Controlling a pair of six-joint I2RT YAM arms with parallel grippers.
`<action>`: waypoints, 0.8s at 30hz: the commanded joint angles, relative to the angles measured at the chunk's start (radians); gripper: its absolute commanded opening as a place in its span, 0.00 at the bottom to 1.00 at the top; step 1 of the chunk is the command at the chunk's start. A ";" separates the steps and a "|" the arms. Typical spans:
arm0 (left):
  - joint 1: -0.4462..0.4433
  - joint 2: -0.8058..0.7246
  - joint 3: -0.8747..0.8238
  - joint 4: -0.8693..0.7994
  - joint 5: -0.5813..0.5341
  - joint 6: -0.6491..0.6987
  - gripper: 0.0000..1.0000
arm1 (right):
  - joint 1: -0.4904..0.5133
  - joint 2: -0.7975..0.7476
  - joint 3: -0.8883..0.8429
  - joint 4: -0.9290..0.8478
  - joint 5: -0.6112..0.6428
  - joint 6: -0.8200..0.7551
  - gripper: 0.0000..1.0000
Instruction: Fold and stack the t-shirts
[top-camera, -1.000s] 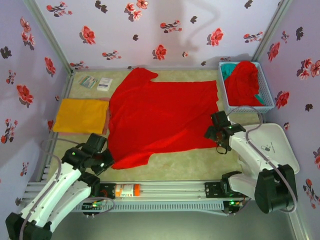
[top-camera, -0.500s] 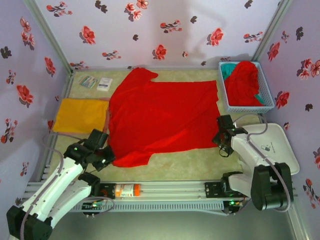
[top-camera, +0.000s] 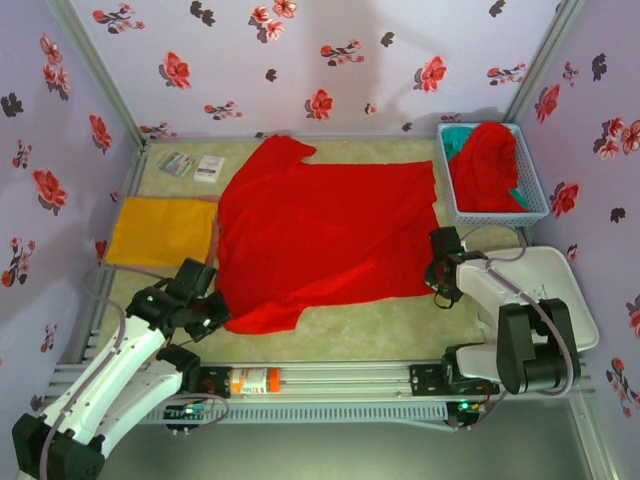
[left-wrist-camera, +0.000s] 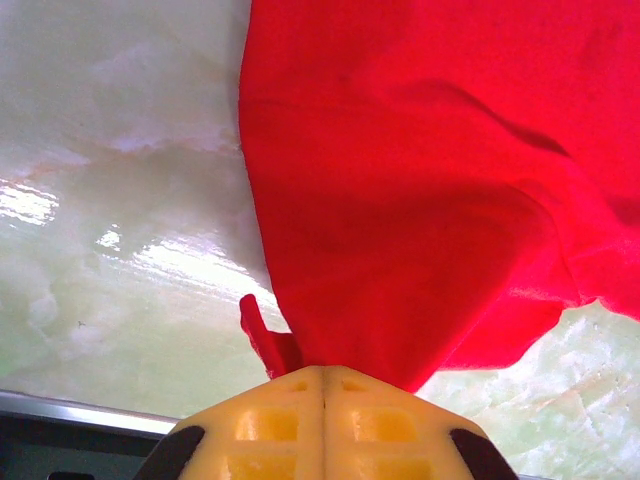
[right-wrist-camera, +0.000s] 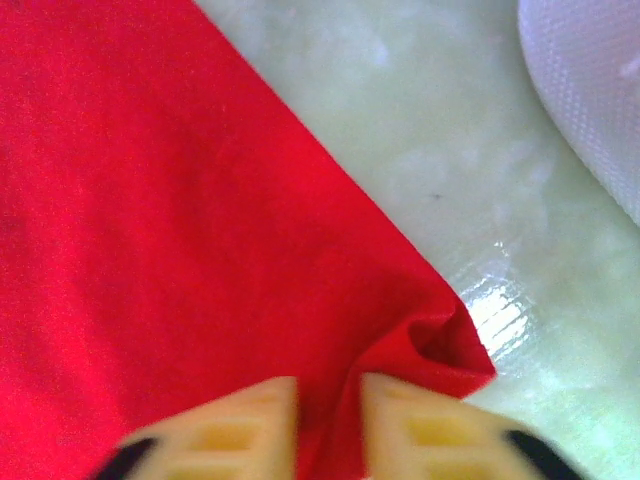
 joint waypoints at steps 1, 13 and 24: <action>-0.003 -0.005 0.043 -0.030 -0.011 0.028 0.00 | -0.008 -0.028 0.013 -0.020 -0.013 -0.010 0.05; -0.004 -0.003 0.071 -0.052 -0.023 0.049 0.00 | -0.010 -0.238 0.009 -0.174 0.004 -0.018 0.00; -0.004 -0.008 0.055 -0.037 -0.020 0.048 0.00 | -0.012 -0.088 -0.004 -0.073 -0.055 -0.012 0.66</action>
